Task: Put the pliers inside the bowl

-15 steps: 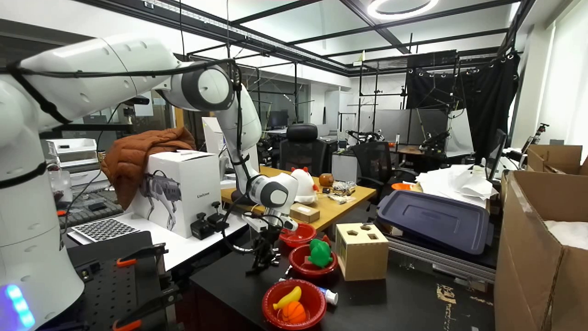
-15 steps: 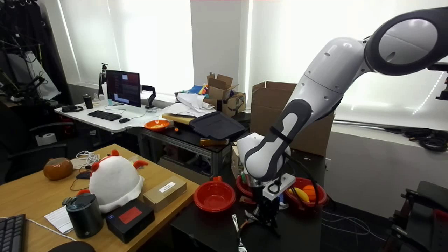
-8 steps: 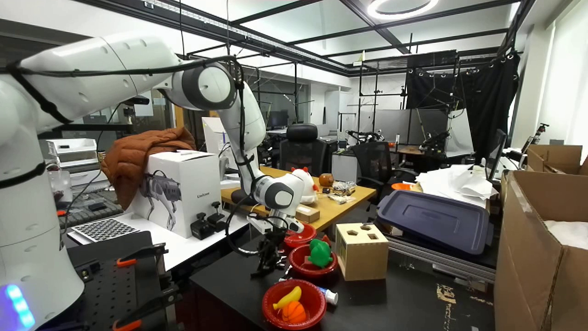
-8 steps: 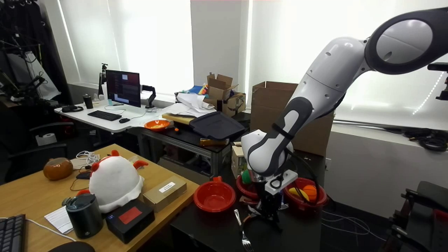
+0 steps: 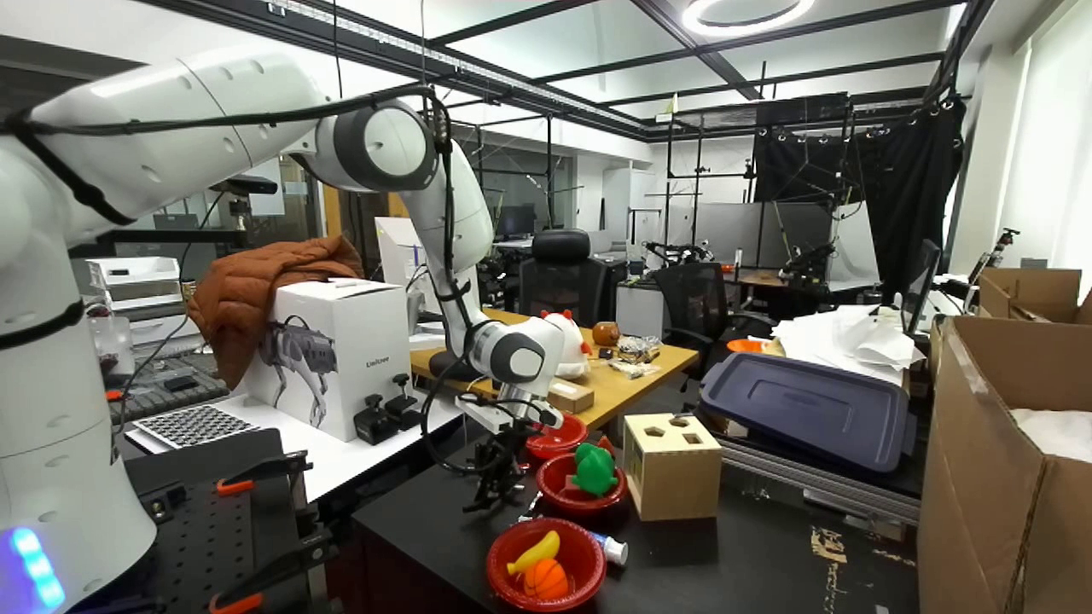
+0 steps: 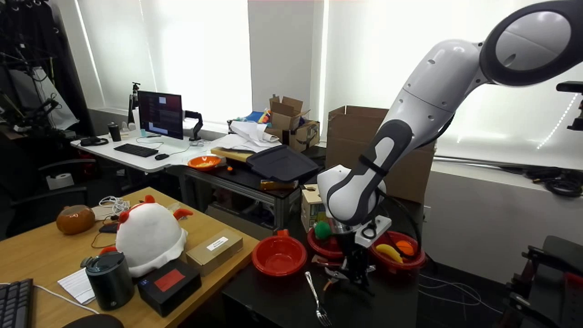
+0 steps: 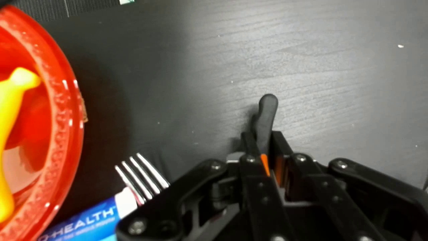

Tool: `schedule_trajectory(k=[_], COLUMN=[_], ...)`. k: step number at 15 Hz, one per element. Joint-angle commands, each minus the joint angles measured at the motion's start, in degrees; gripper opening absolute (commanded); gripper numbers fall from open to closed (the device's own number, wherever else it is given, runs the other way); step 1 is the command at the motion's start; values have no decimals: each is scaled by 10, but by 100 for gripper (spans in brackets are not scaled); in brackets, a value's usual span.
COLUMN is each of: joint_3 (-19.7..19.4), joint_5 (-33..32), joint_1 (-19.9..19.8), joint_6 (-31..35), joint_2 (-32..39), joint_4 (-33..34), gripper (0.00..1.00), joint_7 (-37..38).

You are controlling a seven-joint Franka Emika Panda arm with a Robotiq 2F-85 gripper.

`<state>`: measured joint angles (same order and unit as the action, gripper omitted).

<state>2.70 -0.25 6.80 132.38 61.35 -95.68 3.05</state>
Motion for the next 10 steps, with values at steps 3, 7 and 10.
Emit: schedule_trajectory(k=[3, 7, 10], joint_3=[-2, 5, 11], joint_5=[-45, -70, -74], joint_1=[-5, -17, -30], joint_6=[-1, -4, -8], joint_2=[-84, -130, -168], joint_4=[-93, -141, -174], gripper=[4, 4, 4], joint_7=[-61, -108, -146])
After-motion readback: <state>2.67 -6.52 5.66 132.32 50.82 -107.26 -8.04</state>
